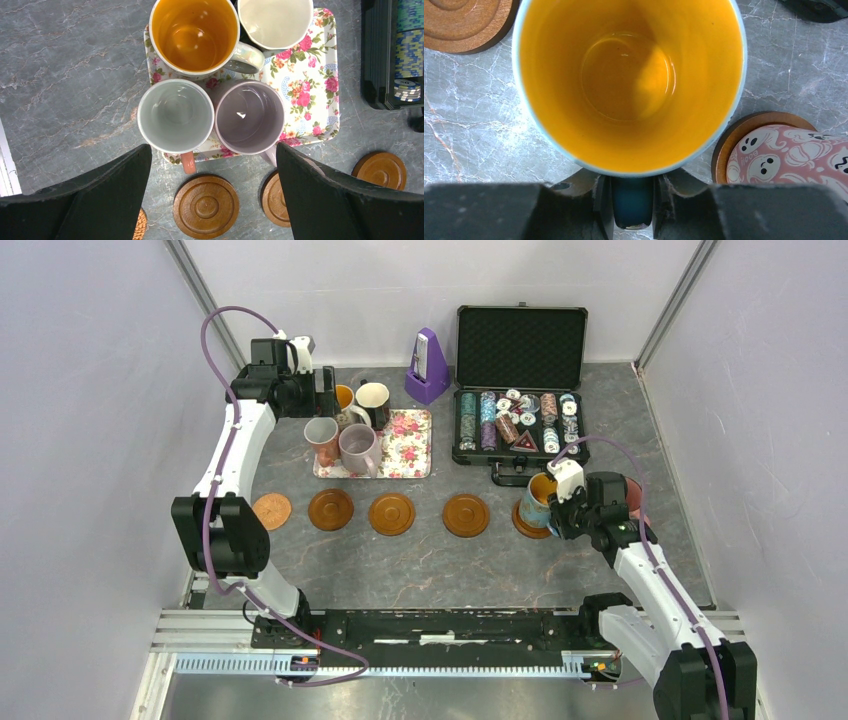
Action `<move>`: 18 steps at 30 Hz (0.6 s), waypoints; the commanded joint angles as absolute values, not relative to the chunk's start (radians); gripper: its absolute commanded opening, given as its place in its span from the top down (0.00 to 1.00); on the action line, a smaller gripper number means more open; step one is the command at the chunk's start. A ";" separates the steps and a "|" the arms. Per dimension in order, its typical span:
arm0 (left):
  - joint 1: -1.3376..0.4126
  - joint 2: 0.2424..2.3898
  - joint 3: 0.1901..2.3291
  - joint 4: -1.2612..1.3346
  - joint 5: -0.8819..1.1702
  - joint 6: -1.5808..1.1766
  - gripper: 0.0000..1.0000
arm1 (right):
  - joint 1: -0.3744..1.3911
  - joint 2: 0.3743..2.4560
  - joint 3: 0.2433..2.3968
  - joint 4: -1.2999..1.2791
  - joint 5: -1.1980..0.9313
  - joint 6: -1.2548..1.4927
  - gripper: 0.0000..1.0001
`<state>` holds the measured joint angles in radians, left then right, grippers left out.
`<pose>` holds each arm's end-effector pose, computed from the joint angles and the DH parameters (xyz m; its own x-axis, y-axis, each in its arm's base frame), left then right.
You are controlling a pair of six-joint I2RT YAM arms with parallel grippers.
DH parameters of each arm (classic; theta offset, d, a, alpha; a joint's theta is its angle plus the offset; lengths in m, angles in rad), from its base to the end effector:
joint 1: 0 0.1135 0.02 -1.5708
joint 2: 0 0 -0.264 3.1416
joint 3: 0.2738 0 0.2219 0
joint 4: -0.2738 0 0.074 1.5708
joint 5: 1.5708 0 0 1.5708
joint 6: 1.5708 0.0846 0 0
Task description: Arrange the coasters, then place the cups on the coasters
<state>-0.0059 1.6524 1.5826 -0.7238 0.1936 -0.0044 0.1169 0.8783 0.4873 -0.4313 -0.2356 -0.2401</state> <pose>0.3688 -0.0185 0.3096 -0.7135 -0.0001 -0.7007 0.1376 0.9805 -0.1402 0.1746 0.0404 0.1762 -0.6424 -0.3082 -0.7017 -0.4364 0.8997 0.0043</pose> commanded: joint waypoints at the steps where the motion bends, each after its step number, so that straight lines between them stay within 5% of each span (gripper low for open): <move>1: -0.002 1.636 1.603 -0.698 0.203 -0.046 0.00 | 0.117 0.868 0.541 -0.409 -0.242 -0.259 0.65; 12: -0.002 1.645 1.612 -0.703 0.212 -0.043 0.00 | 0.117 0.831 0.572 -0.468 -0.297 -0.307 0.39; 18: -0.002 1.641 1.614 -0.702 0.210 -0.035 0.00 | 0.116 0.837 0.627 -0.516 -0.304 -0.324 0.35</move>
